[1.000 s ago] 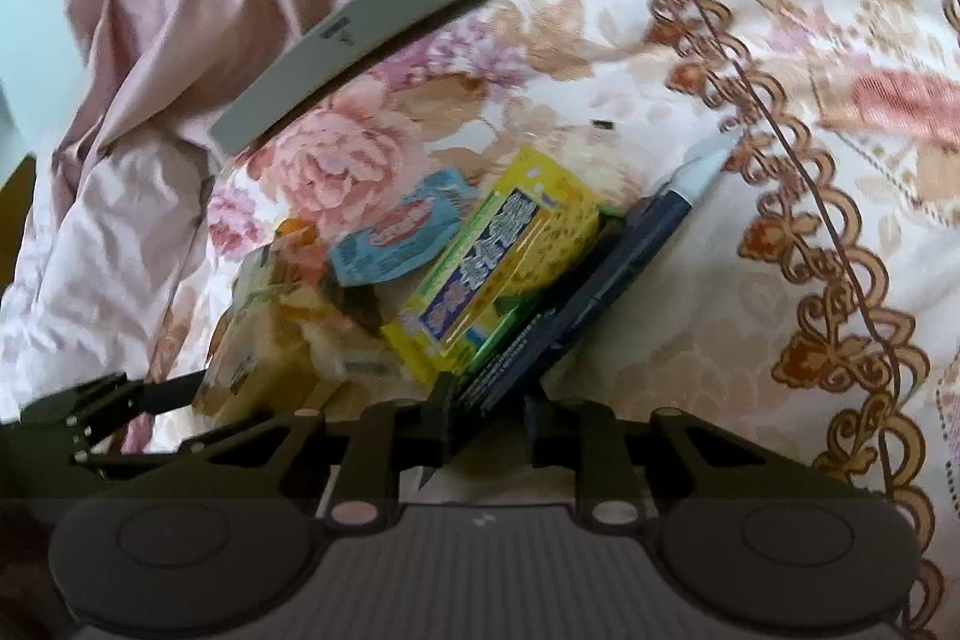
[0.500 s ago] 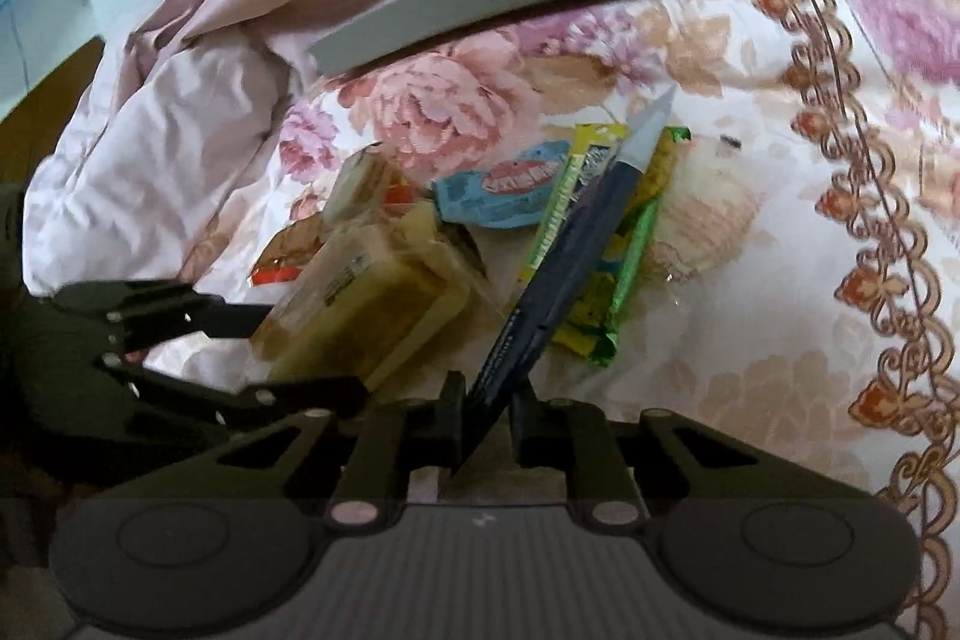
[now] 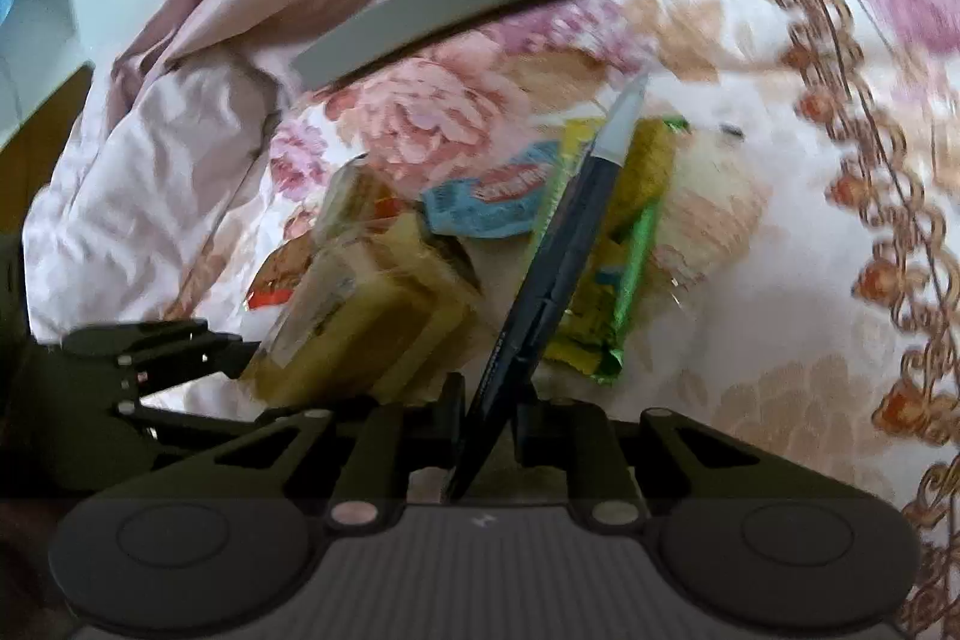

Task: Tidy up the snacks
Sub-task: 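Grasp the wrapped bread cake with the left gripper while the right grasps the dark blue stick pack, then lift the bread cake and blue stick pack and carry both toward the grey tray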

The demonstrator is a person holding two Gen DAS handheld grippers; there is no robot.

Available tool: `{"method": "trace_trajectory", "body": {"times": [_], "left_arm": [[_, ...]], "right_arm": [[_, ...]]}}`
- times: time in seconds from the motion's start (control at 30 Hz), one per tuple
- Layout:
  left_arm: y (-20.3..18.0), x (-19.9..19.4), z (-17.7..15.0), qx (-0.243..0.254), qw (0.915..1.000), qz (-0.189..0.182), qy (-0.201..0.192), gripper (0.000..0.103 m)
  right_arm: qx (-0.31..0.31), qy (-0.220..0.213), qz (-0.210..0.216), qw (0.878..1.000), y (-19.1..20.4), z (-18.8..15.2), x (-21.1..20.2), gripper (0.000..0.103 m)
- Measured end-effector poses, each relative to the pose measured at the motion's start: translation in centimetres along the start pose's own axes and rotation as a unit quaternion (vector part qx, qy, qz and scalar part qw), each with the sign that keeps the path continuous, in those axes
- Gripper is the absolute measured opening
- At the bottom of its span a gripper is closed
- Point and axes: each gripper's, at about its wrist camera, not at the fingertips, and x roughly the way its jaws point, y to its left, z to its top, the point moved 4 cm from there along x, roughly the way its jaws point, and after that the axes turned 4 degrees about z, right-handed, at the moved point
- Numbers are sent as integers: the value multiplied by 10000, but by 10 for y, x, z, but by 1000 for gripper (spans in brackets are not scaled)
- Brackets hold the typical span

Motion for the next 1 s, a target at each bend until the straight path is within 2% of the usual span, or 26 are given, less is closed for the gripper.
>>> {"method": "trace_trajectory", "body": {"times": [0.17,0.3,0.47,0.6,1.0], "left_arm": [[-3,-7,-1,-262,9996,-142,-19,51],[0,-10,-2,-775,9960,-449,22,50],[1,-15,-7,-1474,9840,-996,112,49],[-1,-18,-8,-1895,9737,-1265,72,49],[-1,-32,-3,-2259,9604,-1543,-535,49]], "right_arm": [[-356,-285,-165,9988,12,0,-12,13],[-419,-378,-207,9982,15,1,-19,12],[-370,-527,-204,9977,15,3,-29,10],[-201,-682,-144,9974,11,6,-36,10],[-141,-1420,116,9897,7,25,-59,10]]}}
